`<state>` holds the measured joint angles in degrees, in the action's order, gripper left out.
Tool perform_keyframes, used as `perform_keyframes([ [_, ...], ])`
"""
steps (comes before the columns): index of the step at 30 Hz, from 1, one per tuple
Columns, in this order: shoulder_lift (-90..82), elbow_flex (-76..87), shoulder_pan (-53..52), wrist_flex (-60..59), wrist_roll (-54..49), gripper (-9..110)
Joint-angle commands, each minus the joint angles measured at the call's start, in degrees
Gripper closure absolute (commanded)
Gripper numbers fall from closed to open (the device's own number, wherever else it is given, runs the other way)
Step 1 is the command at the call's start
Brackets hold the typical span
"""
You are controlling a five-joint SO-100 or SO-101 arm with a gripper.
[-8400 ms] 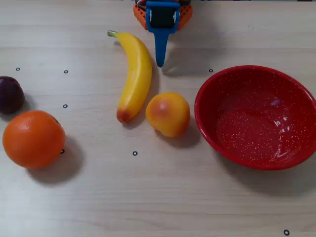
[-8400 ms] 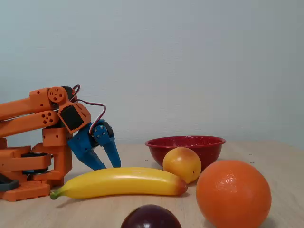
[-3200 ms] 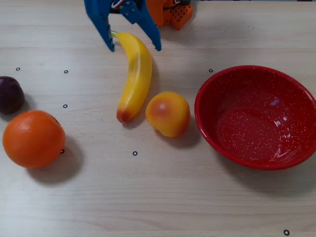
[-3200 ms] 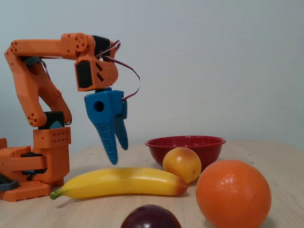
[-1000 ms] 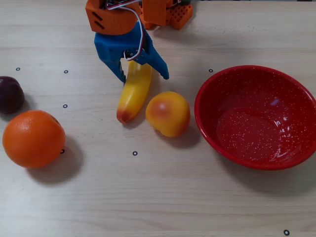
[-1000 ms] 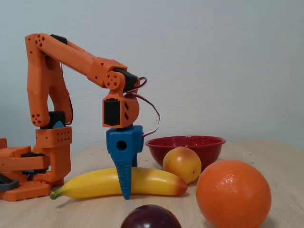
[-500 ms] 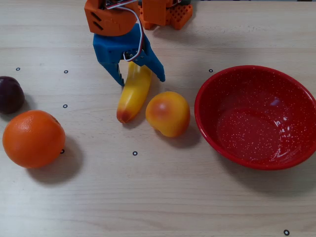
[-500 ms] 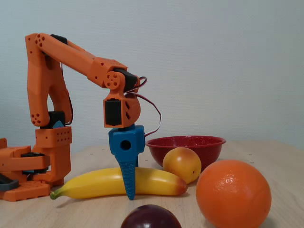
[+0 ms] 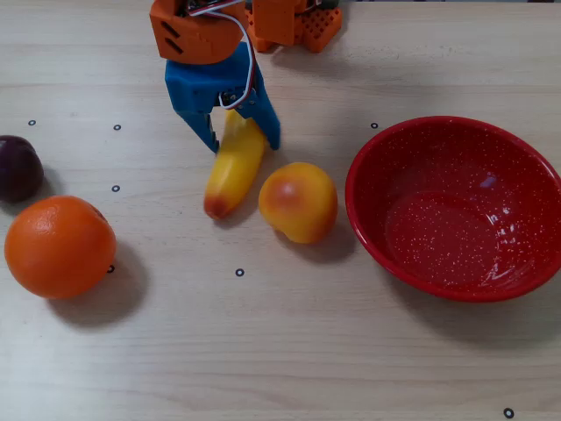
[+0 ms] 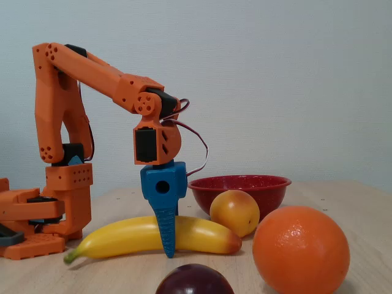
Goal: Put banana in the red bowl.
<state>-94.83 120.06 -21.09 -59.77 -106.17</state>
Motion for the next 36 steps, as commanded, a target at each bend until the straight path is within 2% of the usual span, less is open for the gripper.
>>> perform_keyframes([
  [1, -1.1, 0.5, 0.2, 0.8, -1.3, 80],
  [4, -1.1, 0.4, 0.2, 1.1, -1.3, 82],
  [7, -1.2, 0.4, 0.4, 1.1, -1.3, 89],
  [10, -1.4, 0.4, 0.4, 1.1, -1.3, 102],
  [36, -8.5, -5.7, 1.0, -10.6, 0.7, 102],
])
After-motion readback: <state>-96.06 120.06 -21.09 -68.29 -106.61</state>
